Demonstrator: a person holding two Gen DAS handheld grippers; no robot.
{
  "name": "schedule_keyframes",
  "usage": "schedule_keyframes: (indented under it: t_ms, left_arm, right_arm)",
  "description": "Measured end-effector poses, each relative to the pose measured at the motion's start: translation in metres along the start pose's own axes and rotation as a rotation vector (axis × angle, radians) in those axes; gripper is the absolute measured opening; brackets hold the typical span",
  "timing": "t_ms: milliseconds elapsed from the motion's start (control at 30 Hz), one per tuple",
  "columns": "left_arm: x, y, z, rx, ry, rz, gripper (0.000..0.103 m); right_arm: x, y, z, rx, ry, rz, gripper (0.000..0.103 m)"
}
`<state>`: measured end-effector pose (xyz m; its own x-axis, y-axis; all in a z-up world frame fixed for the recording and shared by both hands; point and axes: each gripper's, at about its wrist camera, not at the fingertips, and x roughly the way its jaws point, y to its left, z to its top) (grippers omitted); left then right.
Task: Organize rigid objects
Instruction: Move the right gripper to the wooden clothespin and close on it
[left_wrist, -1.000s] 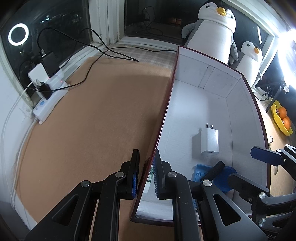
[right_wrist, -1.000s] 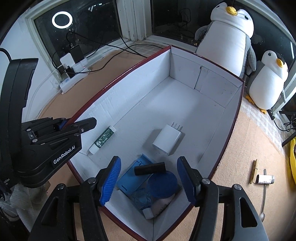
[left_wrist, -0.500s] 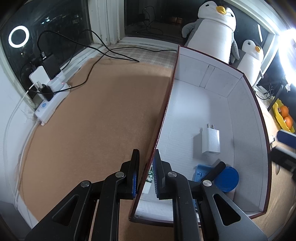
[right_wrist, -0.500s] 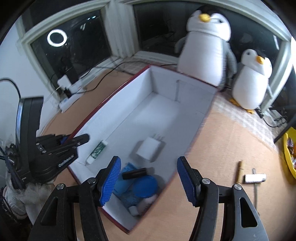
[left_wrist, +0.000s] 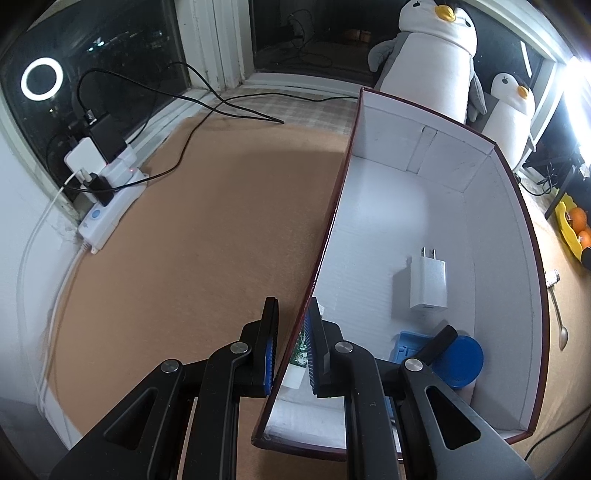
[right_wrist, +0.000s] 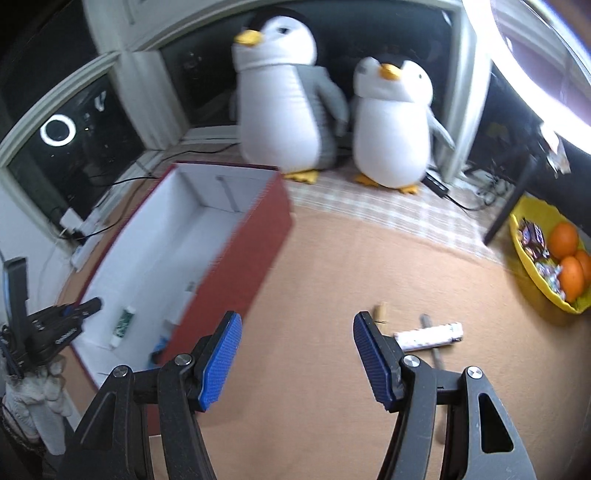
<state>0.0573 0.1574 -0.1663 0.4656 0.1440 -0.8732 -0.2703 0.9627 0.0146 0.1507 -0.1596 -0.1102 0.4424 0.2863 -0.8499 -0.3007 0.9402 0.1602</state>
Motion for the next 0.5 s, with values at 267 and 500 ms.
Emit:
schedule_keyframes:
  t_ms: [267, 500]
  left_arm:
    - [0.001, -0.002, 0.002, -0.008, 0.01, 0.031, 0.012]
    - [0.002, -0.005, 0.004, -0.01, 0.019, 0.056, 0.013]
  right_arm:
    - [0.034, -0.05, 0.002, 0.084, 0.067, -0.012, 0.059]
    - [0.065, -0.073, 0.002, 0.108, 0.13, -0.012, 0.054]
